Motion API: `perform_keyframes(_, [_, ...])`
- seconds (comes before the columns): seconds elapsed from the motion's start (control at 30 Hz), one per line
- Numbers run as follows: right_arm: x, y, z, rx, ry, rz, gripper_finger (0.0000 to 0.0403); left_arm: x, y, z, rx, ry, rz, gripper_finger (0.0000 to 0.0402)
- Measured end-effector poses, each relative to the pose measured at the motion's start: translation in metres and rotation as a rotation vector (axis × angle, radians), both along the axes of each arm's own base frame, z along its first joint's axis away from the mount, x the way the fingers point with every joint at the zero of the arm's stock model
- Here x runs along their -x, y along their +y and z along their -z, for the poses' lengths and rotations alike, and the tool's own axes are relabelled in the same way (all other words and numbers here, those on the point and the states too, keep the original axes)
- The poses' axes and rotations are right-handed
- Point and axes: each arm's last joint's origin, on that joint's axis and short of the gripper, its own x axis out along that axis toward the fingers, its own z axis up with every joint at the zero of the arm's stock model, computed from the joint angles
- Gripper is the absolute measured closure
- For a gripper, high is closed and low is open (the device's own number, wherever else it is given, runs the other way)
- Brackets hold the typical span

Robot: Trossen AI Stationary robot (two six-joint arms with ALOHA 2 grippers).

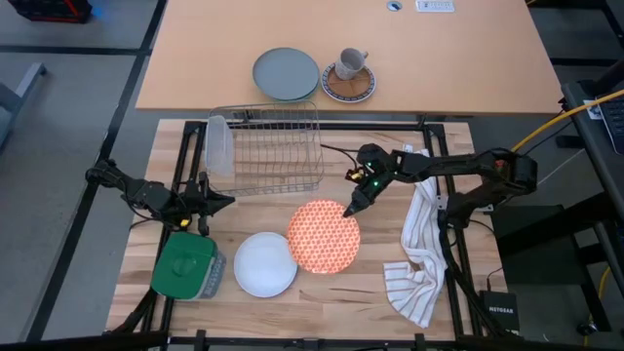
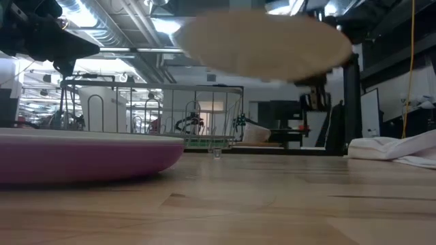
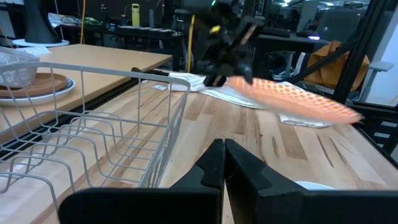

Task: Sort dishes
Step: Put the orange patterned plate into the dish rack

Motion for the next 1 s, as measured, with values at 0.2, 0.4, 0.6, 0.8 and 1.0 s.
perform_keyframes(0.2, [-0.021,0.009,-0.046,0.102,-0.102,0.019,0.0392,0.0,0.0,0.0,0.0,0.0,0.0,0.04])
perform_keyframes(0.4, [-0.028,0.004,-0.095,0.252,-0.074,0.11,0.0392,0.0,0.0,0.0,0.0,-0.001,0.0,0.04])
perform_keyframes(0.6, [-0.024,-0.004,-0.146,0.492,0.009,0.327,0.0392,0.0,0.0,0.0,0.0,-0.001,0.0,0.04])
perform_keyframes(0.8, [-0.019,-0.012,-0.19,0.62,-0.011,0.635,0.0392,0.0,0.0,0.0,0.0,-0.001,0.0,0.04])
perform_keyframes(1.0, [-0.014,-0.019,-0.206,0.705,0.011,0.92,0.0392,0.0,0.0,0.0,0.0,-0.001,0.0,0.04])
